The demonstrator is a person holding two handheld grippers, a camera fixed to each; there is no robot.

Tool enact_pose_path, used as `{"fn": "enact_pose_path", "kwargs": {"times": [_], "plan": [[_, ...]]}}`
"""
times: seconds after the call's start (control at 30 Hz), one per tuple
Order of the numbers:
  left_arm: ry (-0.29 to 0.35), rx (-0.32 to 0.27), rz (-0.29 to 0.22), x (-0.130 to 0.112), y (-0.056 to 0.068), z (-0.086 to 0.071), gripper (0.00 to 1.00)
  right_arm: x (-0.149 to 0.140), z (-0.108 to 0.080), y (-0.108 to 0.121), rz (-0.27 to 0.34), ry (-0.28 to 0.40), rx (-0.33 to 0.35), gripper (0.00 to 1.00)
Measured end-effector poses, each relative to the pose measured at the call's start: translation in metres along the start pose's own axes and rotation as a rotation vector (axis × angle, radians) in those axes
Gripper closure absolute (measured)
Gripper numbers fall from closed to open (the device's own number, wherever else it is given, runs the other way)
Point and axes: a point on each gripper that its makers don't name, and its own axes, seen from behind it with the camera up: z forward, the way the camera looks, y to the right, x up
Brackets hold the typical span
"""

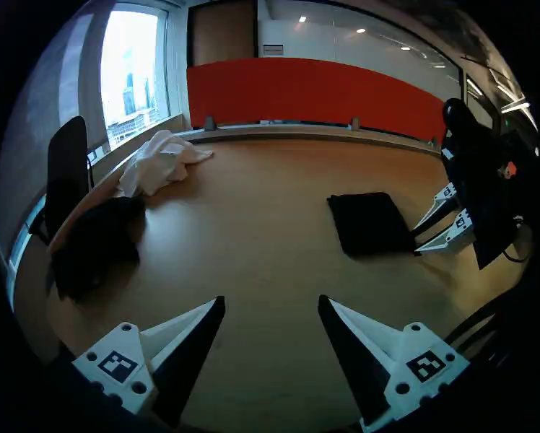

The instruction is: Fold towel

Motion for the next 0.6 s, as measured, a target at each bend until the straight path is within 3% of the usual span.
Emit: {"fn": "enact_pose_path", "kwargs": {"times": [0.33,0.6], "plan": [[-0.002,0.002,-0.001,-0.0018,-0.0002,-0.001,0.04,-0.0031,0.0039,0.0022,0.036,-0.003,-0.017,0.55],[-0.004,0.001,-0.002,-0.0025,-0.0005,-0.0008,0.04,-0.0049,0.0047,0.0024,0.055,0.001,-0.027,0.61]]}}
